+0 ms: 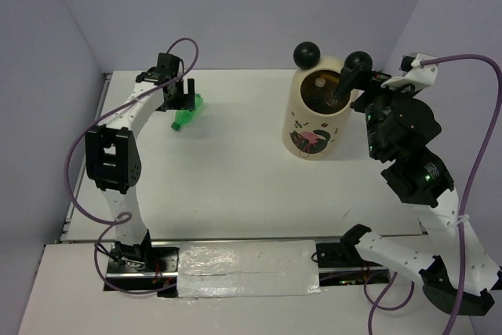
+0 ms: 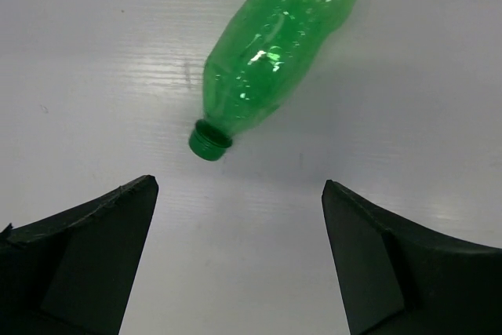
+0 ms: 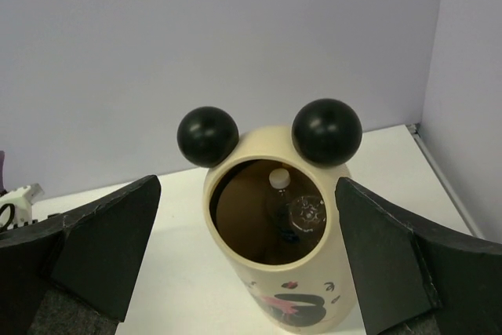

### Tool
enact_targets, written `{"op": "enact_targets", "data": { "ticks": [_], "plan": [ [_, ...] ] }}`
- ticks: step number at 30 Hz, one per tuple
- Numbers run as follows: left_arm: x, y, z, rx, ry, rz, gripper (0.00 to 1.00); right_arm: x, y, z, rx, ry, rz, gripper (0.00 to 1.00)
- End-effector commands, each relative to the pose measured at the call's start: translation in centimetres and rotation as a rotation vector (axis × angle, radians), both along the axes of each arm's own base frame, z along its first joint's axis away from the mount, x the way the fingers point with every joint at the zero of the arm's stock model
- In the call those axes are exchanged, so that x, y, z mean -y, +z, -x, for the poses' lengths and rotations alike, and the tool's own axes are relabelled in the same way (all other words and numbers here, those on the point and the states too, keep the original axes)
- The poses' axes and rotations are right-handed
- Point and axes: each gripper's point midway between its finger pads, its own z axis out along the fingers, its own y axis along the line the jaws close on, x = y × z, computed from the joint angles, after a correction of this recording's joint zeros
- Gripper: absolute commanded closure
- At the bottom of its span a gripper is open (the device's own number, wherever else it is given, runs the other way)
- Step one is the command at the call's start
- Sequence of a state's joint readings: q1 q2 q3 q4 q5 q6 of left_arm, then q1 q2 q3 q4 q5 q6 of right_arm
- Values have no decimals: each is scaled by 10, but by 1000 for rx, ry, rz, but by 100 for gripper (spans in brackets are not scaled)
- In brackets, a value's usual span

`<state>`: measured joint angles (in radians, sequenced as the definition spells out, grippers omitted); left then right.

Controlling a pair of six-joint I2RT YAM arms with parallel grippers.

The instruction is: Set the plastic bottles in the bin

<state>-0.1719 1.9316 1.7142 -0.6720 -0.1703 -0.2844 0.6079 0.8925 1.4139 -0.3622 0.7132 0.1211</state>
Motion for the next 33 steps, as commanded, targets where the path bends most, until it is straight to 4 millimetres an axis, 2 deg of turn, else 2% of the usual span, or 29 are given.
{"op": "enact_targets", "data": {
  "ticks": [1,4,8,13,17,20,28,29,32,33],
  "plan": [
    [-18,-9,-12,15,-74,-29,1,-1,3,2,-8,14,-14,0],
    [-19,-28,-13,-13,-120,-45,1,-3,5,0,-8,20,-10,0],
    [-8,-54,-14,-54,-199,-5,1,-9,3,-5,-14,32,-7,0],
    [2,-72,-15,-70,-252,62,1,-15,0,-9,-25,46,-13,0],
    [-5,-98,-15,-111,-235,75,1,-16,-2,-10,-32,52,-15,0],
    [-11,-107,-20,-107,-209,51,1,-17,-4,-10,-39,52,-15,0],
    [-9,-116,-43,-55,-156,91,3,-25,-4,-15,-48,76,-25,0],
    [-10,-116,-47,-38,-150,99,4,-25,-5,-15,-51,77,-25,0],
    [-8,-116,-50,-31,-141,117,18,-24,-4,-15,-52,70,-24,0],
    [-7,-115,-49,-32,-139,124,28,-24,-4,-15,-51,69,-27,0]
  ]
}}
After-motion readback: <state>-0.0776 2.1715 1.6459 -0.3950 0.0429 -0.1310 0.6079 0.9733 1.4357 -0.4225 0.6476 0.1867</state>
